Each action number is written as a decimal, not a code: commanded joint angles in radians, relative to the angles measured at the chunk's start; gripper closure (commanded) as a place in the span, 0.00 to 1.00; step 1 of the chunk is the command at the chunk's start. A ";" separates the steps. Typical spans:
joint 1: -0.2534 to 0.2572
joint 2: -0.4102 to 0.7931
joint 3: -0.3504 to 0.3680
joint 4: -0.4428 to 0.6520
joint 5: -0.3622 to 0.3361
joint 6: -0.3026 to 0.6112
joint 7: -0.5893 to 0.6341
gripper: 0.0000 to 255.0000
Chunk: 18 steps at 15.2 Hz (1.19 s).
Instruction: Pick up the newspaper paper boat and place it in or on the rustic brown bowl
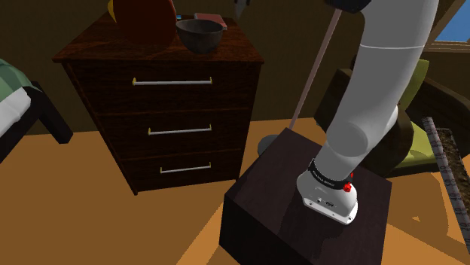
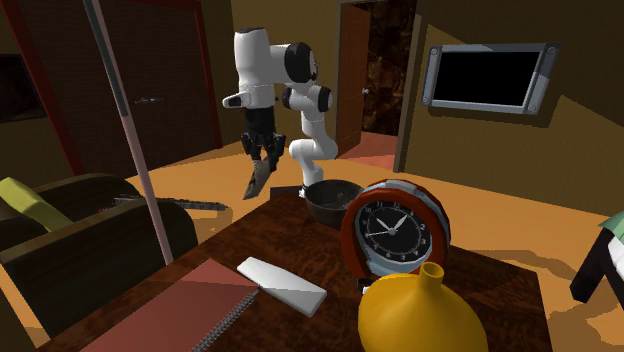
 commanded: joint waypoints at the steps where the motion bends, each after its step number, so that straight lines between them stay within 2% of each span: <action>1: -0.004 0.015 0.000 0.051 0.004 -0.036 0.002 1.00; 8: -0.032 0.108 -0.001 0.288 0.030 -0.181 0.005 1.00; 13: 0.070 0.041 0.029 0.187 -0.004 -0.138 0.116 1.00; 18: 0.157 0.019 0.066 0.156 -0.028 -0.121 0.230 1.00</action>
